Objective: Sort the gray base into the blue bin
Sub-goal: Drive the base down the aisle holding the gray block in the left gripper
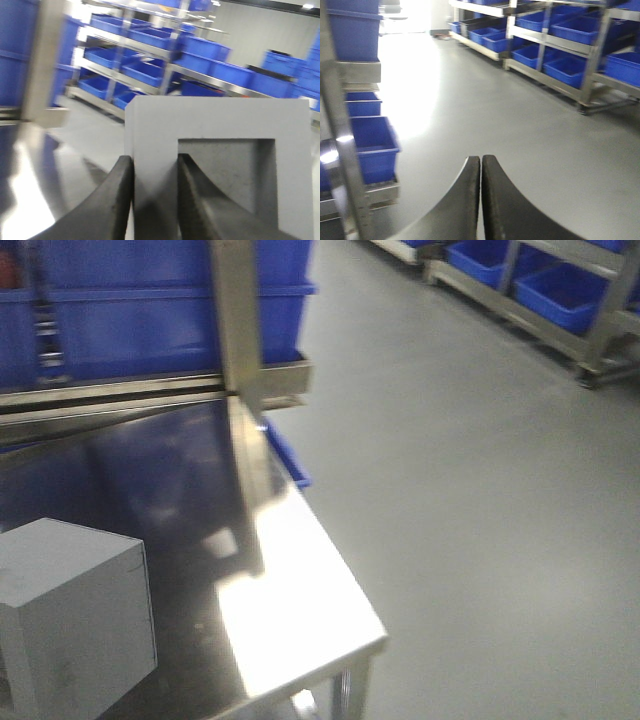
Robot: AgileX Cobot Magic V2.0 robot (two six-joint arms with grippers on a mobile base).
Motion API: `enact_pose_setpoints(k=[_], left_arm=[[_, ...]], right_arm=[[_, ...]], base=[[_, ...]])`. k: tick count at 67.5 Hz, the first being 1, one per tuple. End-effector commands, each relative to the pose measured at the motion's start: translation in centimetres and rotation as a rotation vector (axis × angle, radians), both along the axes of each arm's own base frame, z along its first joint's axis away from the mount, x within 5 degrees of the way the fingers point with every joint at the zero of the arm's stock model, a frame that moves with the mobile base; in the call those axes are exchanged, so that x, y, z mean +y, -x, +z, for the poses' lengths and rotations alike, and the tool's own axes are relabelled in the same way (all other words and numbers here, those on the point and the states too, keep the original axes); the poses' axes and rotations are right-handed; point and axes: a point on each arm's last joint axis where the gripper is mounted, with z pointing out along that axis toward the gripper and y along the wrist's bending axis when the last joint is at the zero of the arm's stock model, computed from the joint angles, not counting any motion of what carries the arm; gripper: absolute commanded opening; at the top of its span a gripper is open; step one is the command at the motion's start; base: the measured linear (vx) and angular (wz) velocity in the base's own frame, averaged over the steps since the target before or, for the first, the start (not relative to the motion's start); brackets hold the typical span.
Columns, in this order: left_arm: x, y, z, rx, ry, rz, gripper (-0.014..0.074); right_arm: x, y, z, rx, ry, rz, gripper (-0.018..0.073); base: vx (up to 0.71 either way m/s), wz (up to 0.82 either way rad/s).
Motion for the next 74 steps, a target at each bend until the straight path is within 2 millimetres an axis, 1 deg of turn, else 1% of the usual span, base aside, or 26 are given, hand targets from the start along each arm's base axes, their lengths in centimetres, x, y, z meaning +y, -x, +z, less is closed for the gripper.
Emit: enact_pose_setpoints(k=[1, 21, 54, 74], left_arm=[[-0.02, 0.20, 1.83, -0.101, 0.068, -0.015, -0.0007], [-0.02, 0.20, 1.83, -0.101, 0.068, -0.015, -0.0007], [-0.01, 0.20, 1.83, -0.101, 0.068, -0.014, -0.0007], [-0.01, 0.20, 1.83, -0.101, 0.068, -0.014, -0.0007]], right_arm=[[0.03, 0.02, 0.49, -0.079, 0.019, 0.005, -0.0005], [0.03, 0.02, 0.49, -0.079, 0.019, 0.005, -0.0005], [0.03, 0.02, 0.49, -0.079, 0.019, 0.005, -0.0005], [0.03, 0.02, 0.49, -0.079, 0.019, 0.005, -0.0005]], base=[[-0.07, -0.80], [-0.06, -0.73], [0.02, -0.46], [0.07, -0.71]])
